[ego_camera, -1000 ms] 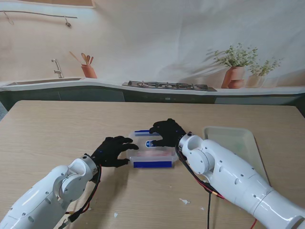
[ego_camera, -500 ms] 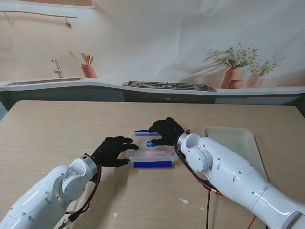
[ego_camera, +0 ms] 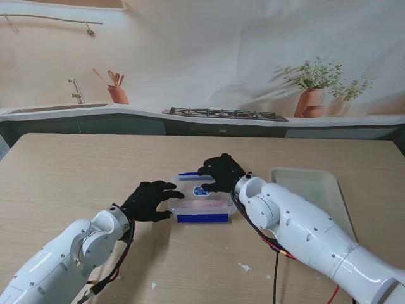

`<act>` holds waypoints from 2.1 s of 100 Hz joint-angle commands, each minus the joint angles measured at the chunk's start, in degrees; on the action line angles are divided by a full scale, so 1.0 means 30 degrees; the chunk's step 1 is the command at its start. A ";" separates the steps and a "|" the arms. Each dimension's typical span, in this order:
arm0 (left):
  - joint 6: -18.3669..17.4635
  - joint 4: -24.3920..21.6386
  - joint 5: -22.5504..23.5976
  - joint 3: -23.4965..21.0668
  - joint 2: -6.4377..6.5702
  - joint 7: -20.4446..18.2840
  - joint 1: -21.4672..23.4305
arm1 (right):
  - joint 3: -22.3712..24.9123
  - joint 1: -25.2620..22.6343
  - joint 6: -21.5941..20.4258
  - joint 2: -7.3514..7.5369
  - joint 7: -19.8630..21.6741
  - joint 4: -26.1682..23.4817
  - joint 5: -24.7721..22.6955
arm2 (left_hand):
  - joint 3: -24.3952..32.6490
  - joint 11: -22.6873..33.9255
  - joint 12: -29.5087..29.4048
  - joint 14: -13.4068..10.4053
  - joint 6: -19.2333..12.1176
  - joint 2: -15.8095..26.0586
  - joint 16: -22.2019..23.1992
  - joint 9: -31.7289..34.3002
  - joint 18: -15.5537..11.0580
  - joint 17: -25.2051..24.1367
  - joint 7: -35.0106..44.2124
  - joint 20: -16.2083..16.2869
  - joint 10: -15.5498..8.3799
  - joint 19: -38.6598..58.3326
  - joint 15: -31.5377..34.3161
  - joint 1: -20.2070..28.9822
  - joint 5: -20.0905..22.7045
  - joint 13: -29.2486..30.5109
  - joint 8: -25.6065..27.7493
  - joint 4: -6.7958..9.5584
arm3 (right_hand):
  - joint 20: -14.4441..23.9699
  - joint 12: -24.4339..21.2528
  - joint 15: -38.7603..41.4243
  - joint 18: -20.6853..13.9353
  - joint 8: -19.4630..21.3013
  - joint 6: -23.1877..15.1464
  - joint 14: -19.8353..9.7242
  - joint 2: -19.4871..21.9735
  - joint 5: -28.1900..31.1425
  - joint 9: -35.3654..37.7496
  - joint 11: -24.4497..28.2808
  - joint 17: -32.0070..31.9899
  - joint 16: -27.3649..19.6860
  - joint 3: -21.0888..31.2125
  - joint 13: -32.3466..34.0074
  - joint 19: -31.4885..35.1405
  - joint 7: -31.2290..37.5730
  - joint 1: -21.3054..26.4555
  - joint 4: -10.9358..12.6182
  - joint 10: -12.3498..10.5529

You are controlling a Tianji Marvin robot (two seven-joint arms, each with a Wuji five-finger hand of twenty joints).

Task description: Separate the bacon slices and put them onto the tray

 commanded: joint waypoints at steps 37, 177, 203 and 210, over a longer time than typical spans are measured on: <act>0.0169 0.0629 0.0146 0.0187 0.0023 -0.0511 0.0234 | -0.0356 0.0179 0.0886 -0.0218 0.0363 0.0104 -0.0059 | -0.0275 0.0533 -0.0030 -0.0315 0.1011 0.0132 -0.0095 0.0366 -0.0245 -0.0156 0.1029 -0.0178 0.0650 -0.0696 -0.0340 -0.0101 0.1183 -0.0058 0.0180 0.0302 | 0.0381 -0.0406 0.0074 -0.0237 -0.1708 0.3231 -0.0320 0.0121 -0.0773 -0.0637 -0.0646 -0.0383 0.0141 0.0769 -0.0696 -0.0603 -0.1203 -0.0050 0.1396 0.0282; 0.0231 -0.3112 -0.2941 -0.2758 -0.1369 0.4234 0.3548 | 0.7030 -0.6841 -0.1904 0.0732 -0.1608 -0.6207 -0.3560 | -0.3641 0.2083 0.0857 0.2689 0.5124 0.1883 0.2039 0.3450 0.1222 -0.0074 0.1243 0.2358 0.2998 0.4138 0.2297 -0.1406 0.3741 0.2080 0.0253 0.0327 | 0.0305 0.0867 0.1076 -0.0006 -0.0757 0.2374 0.0231 0.0583 0.3218 -0.0229 0.2393 -0.0055 0.0643 0.1088 -0.0424 -0.0567 0.2197 -0.2112 0.0948 0.0479; 0.2582 -0.3203 -0.4136 -0.2630 -0.1628 0.4253 0.3348 | 0.8863 -0.8417 -0.2211 0.0557 -0.3090 -0.6394 -0.3197 | -0.6598 0.2891 0.2274 0.5038 0.6710 0.2840 0.4102 0.7458 0.2394 0.1005 0.1706 0.2753 0.4819 0.6038 0.4498 -0.2196 0.7675 0.5039 0.0454 0.0578 | 0.0361 0.0912 0.1327 0.0008 0.2338 0.2733 0.0782 0.3572 0.8201 0.2364 0.2196 0.0383 0.0785 -0.4934 0.0264 -0.0307 0.2547 -0.1055 0.1155 0.0961; 0.2986 -0.3088 -0.4186 -0.2577 -0.1554 0.3668 0.3061 | 0.9150 -0.8633 -0.2200 0.0523 -0.3341 -0.6299 -0.3121 | -0.7010 0.2830 0.2344 0.5438 0.6807 0.3103 0.4271 0.8400 0.2540 0.1263 0.1577 0.2742 0.5126 0.6455 0.4811 -0.2201 0.8701 0.5757 0.0456 0.0627 | 0.0384 0.0916 0.1375 0.0047 0.2436 0.2886 0.0833 0.3835 0.8868 0.2704 0.2221 0.0464 0.0802 -0.5090 0.0418 -0.0257 0.2815 -0.1110 0.1158 0.0964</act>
